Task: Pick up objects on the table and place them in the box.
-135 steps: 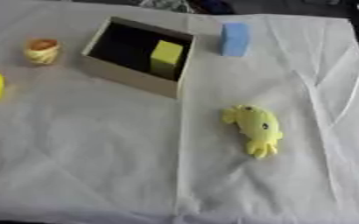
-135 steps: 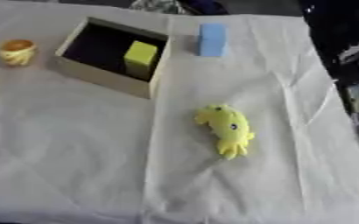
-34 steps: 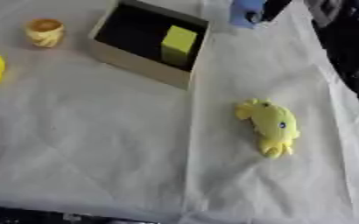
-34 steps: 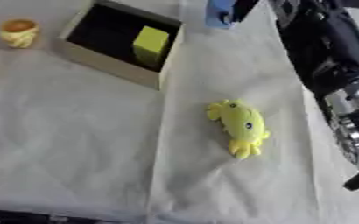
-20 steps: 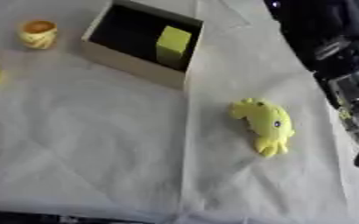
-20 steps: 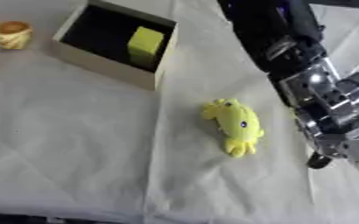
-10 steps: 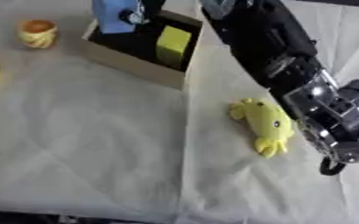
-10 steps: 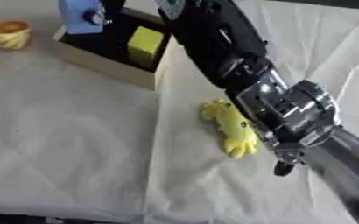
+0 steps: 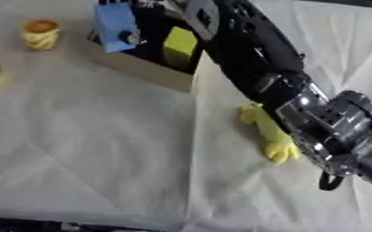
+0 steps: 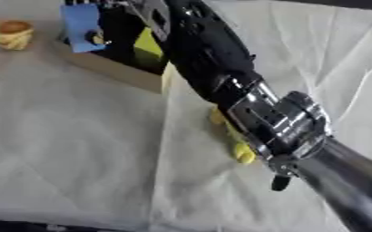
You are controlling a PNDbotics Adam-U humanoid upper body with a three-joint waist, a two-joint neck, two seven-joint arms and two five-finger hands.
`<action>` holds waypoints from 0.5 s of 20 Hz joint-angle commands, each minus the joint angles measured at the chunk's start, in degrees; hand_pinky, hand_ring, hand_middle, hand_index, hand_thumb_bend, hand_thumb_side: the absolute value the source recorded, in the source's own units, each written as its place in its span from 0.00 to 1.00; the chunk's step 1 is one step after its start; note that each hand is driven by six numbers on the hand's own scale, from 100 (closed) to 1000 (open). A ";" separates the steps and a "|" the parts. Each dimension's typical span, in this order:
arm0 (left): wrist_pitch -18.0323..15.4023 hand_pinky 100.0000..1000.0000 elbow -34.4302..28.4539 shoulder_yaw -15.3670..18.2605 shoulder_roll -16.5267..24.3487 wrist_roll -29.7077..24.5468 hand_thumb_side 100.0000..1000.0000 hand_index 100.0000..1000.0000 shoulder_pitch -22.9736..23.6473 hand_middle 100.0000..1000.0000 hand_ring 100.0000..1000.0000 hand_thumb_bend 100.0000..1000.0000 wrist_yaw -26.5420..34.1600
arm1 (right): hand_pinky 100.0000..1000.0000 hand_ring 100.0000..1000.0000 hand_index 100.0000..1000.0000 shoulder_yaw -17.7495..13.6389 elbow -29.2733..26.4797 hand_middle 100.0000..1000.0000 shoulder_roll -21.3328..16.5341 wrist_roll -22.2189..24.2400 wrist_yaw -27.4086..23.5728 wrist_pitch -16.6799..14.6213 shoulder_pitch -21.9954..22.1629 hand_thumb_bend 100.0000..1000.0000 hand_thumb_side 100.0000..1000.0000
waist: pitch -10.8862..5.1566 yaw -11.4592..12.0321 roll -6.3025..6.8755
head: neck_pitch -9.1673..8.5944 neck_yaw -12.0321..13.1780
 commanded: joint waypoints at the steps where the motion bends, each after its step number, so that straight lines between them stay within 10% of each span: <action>1: 0.01 0.76 -1.13 -0.06 0.84 -0.15 0.59 0.82 -0.57 0.72 0.81 0.00 0.32 | 0.69 0.62 0.58 -1.04 -0.97 0.41 -0.48 -2.11 0.81 0.62 -1.26 0.00 0.00 | -1.25 0.02 -0.39 | 0.21 0.00; 10: 0.05 0.76 -1.13 -0.11 0.73 -0.27 0.59 0.82 -0.63 0.72 0.81 0.00 0.38 | 0.70 0.64 0.60 -2.36 0.20 0.44 -1.00 -1.57 2.93 3.71 -1.33 0.00 0.00 | -1.21 -0.07 -0.51 | 0.21 0.06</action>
